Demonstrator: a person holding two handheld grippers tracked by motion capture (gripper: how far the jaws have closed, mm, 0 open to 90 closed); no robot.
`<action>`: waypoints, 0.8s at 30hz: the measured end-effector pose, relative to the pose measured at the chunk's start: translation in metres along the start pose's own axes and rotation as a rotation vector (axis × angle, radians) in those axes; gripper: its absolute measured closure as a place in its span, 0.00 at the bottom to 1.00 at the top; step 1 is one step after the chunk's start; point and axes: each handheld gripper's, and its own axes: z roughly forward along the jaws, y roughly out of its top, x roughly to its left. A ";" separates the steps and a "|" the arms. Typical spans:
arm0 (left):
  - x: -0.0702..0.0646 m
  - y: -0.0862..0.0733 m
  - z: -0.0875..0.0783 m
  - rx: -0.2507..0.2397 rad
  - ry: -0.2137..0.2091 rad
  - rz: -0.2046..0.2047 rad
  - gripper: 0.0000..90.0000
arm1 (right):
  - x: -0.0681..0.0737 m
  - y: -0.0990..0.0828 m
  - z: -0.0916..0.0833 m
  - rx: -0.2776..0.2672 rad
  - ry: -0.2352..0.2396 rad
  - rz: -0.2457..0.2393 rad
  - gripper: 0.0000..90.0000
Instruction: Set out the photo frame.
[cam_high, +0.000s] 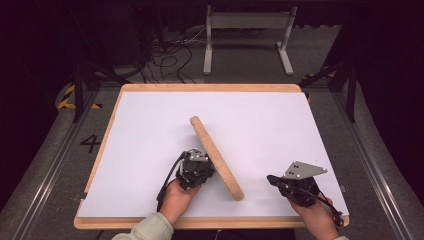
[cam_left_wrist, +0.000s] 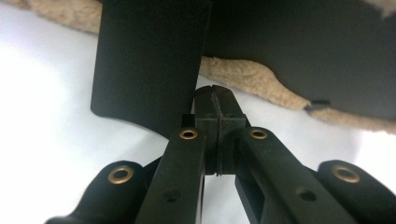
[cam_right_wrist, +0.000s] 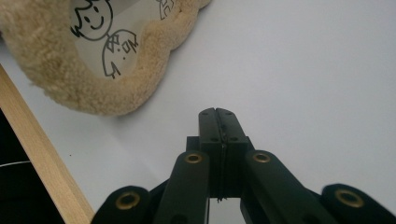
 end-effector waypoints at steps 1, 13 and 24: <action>0.002 0.000 -0.001 0.004 0.001 -0.007 1.00 | 0.000 0.000 0.000 0.000 0.001 -0.001 1.00; 0.025 0.000 -0.007 -0.015 0.028 -0.040 1.00 | 0.003 0.001 0.002 0.005 0.004 -0.009 1.00; 0.036 -0.004 -0.016 -0.031 -0.012 -0.067 1.00 | 0.010 0.002 0.009 0.016 0.021 -0.028 1.00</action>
